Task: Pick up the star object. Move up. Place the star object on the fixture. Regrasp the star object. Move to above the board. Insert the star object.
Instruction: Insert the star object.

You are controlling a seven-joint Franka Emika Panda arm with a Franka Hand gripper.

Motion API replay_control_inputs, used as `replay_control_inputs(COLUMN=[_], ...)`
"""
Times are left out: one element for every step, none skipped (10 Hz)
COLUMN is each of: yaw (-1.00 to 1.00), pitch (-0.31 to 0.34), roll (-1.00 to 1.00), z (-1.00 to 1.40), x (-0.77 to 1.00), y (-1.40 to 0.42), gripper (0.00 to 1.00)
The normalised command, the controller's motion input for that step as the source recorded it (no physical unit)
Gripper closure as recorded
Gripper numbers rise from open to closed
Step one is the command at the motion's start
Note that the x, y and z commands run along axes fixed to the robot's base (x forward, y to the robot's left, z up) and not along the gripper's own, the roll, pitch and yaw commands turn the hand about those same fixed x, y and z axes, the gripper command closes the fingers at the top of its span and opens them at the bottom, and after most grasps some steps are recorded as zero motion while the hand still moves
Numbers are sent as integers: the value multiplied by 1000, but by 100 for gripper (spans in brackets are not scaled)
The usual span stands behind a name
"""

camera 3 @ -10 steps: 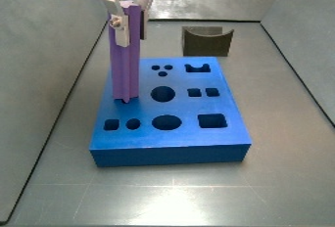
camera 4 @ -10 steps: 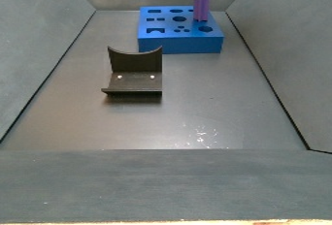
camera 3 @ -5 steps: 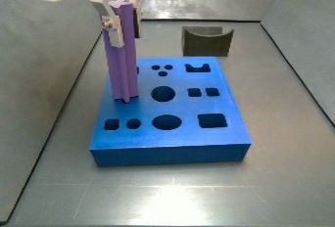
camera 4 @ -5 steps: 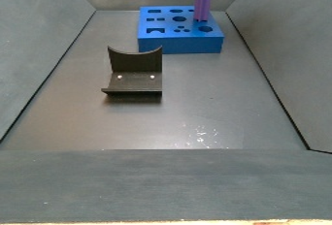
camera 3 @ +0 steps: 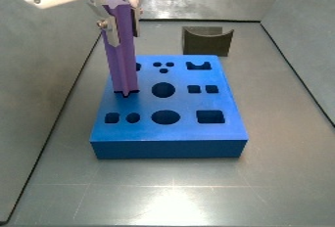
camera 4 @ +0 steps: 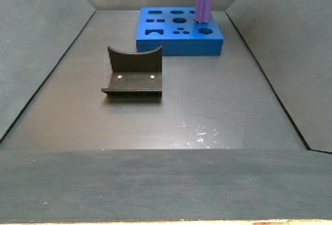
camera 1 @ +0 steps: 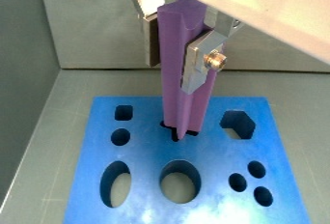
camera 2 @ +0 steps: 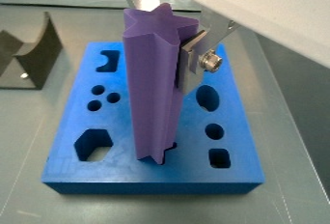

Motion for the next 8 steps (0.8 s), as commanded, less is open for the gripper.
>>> replay_control_inputs(yaw=[-49,-560,-546,0,0,0,0,0], pitch=[0,0,0,-6,-226,-29,-11,-9], roll=[0,229,0,43,0,0,46,60], z=[-57,-217,-60,-74,-1000,-1000,-1000,-1000], x=[129,0,0,0,-74,-83,-91,-43], y=[-149,-89,0,0,-200,-137,-111,-66], gripper=[100,100,100,100,100,100,100,100])
